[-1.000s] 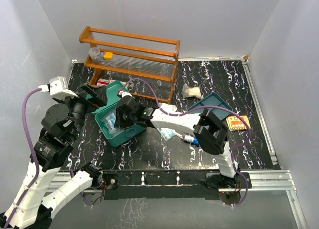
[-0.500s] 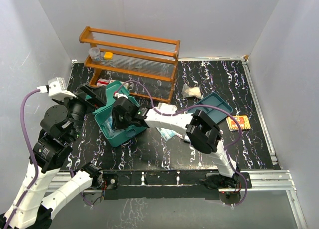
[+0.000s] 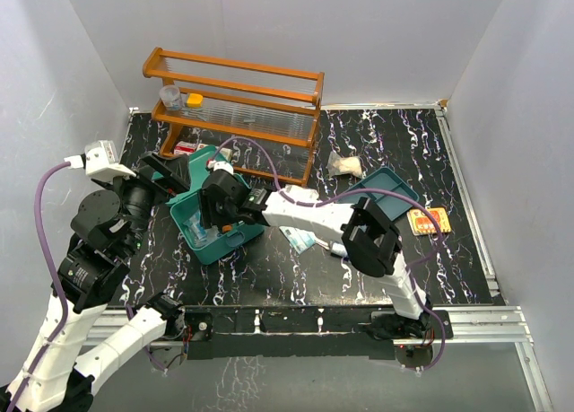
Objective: Organize the medicine kit
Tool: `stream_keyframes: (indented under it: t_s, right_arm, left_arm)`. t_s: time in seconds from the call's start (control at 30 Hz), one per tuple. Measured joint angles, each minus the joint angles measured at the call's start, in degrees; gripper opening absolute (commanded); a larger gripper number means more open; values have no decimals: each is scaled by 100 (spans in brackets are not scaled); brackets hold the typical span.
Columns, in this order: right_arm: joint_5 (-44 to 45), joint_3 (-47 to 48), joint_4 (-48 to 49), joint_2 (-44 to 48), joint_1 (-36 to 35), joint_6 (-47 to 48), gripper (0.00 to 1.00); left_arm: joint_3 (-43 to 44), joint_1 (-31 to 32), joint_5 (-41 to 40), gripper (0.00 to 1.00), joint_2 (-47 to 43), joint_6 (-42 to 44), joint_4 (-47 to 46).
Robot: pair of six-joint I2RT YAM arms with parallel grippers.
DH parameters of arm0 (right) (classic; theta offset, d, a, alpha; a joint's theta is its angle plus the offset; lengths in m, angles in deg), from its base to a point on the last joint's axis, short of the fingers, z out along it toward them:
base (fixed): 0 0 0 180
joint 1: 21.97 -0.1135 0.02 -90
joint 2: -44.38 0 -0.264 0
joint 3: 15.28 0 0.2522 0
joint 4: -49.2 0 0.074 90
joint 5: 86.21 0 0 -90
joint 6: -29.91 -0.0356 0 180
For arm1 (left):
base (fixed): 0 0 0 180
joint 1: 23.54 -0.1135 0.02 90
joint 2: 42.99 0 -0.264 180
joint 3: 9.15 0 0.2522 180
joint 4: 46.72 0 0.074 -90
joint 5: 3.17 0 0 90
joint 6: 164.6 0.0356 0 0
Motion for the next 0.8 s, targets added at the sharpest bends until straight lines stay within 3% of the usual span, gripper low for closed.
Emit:
stream_keyframes:
  t_s: [0.33, 0.6, 0.8]
  right_arm:
    - [527, -525, 105, 1292, 232, 118, 51]
    - [1449, -2789, 514, 3547, 1051, -260, 53]
    - [1698, -4229, 511, 4275, 1904, -758, 57]
  left_arm:
    - [0, 0, -11, 96, -11, 28, 9]
    - [-39, 0, 319, 96, -28, 76, -28]
    - [-179, 0, 1121, 96, -20, 247, -243]
